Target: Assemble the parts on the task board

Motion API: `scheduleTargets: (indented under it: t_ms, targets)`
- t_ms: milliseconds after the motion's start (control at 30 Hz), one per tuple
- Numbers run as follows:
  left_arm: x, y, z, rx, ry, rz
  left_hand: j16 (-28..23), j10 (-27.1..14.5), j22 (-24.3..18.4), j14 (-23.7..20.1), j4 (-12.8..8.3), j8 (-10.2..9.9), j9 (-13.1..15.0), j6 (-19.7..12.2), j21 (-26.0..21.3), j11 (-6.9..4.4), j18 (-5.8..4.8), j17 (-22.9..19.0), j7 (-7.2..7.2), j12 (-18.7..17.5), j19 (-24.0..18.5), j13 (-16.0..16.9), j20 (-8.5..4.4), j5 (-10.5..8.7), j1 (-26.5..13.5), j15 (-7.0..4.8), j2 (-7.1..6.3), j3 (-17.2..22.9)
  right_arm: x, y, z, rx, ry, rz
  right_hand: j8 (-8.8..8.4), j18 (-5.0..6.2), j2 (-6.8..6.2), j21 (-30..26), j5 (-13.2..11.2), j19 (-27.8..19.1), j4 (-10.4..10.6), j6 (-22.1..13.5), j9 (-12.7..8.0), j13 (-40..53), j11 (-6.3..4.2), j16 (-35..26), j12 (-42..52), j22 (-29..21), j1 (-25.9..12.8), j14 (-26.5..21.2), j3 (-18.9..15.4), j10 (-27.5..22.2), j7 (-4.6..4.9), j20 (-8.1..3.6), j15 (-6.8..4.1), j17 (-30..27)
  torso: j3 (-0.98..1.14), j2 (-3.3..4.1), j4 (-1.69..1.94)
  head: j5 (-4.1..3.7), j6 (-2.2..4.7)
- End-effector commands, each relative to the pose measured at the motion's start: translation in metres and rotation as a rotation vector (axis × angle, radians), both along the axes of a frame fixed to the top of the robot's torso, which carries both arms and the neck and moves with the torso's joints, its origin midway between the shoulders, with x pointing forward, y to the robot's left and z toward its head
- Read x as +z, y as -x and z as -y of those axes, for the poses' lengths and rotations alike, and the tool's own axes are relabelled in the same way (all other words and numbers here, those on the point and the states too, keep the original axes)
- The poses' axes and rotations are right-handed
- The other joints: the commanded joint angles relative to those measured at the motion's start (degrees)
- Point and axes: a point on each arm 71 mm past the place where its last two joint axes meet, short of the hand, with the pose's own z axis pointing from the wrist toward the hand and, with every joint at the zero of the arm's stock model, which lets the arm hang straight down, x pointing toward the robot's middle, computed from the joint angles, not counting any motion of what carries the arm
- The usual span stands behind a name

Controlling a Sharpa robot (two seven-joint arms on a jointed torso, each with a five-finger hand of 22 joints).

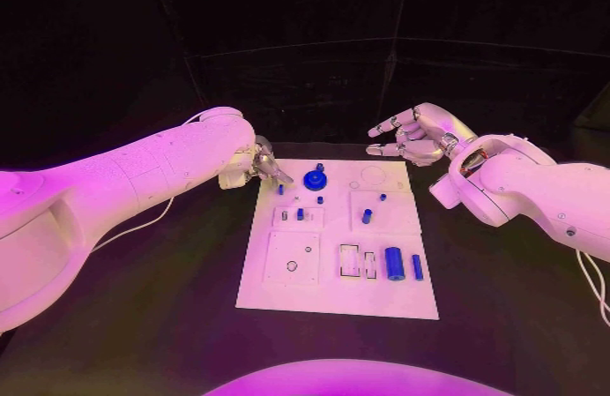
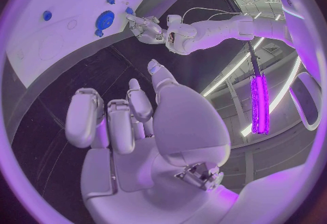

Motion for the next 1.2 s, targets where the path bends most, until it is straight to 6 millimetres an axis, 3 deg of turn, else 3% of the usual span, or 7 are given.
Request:
scheduleTargets:
  t_ms: [33,600,1200]
  targets:
    - [-0.0004,0.0005,0.001,-0.018,-0.007,-0.015,0.2,-0.4,0.0,5.9,-0.2,-0.2,-0.1,0.0,-0.1,0.08,0.16,15.1,0.25,0.1,-0.2,0.0,0.14,-0.1,0.5,0.28,-0.07,-0.2,0.0013,0.0001,-0.0013,0.01,-0.003,0.002,0.29,-0.2,0.65,-0.2,0.3,-0.4,0.0,0.3,0.0,0.0,0.04,-0.2,-0.3,-0.1,0.2,3.6,-0.3,-0.4,-0.09,-0.08,-0.13,4.1,0.02,-0.02,-0.01,0.03,0.04]
    - [-0.0033,0.0008,0.0019,-0.023,-0.012,-0.028,0.2,-0.4,0.1,5.9,-1.2,-0.4,-0.1,0.1,-0.1,0.1,0.15,15.1,0.27,0.2,-0.2,0.0,0.2,-0.1,1.8,0.33,0.4,-0.4,0.0012,-0.0001,-0.0024,0.012,-0.003,0.001,0.29,-0.2,0.65,-0.2,0.3,-0.4,0.0,0.3,0.0,0.0,0.04,-0.2,-0.3,-0.1,0.2,3.6,-0.3,-0.4,-0.09,-0.08,-0.13,4.1,0.0,0.0,-0.01,0.02,-0.06]
    - [-0.0041,0.0001,0.0039,-0.023,-0.006,-0.02,0.2,-0.5,0.1,5.9,-2.7,-0.8,-0.4,0.3,-0.2,0.09,0.17,15.1,0.26,0.3,-0.2,-0.1,0.25,-0.1,4.1,0.36,2.06,0.5,0.001,-0.0003,-0.0036,0.015,-0.003,0.0,0.29,-0.21,0.75,-0.2,0.4,-0.4,-0.1,0.3,0.0,-0.1,0.04,-0.2,-0.3,0.0,0.3,3.6,-0.3,-0.5,-0.09,-0.09,-0.14,4.1,0.03,0.02,-0.03,0.0,-0.19]
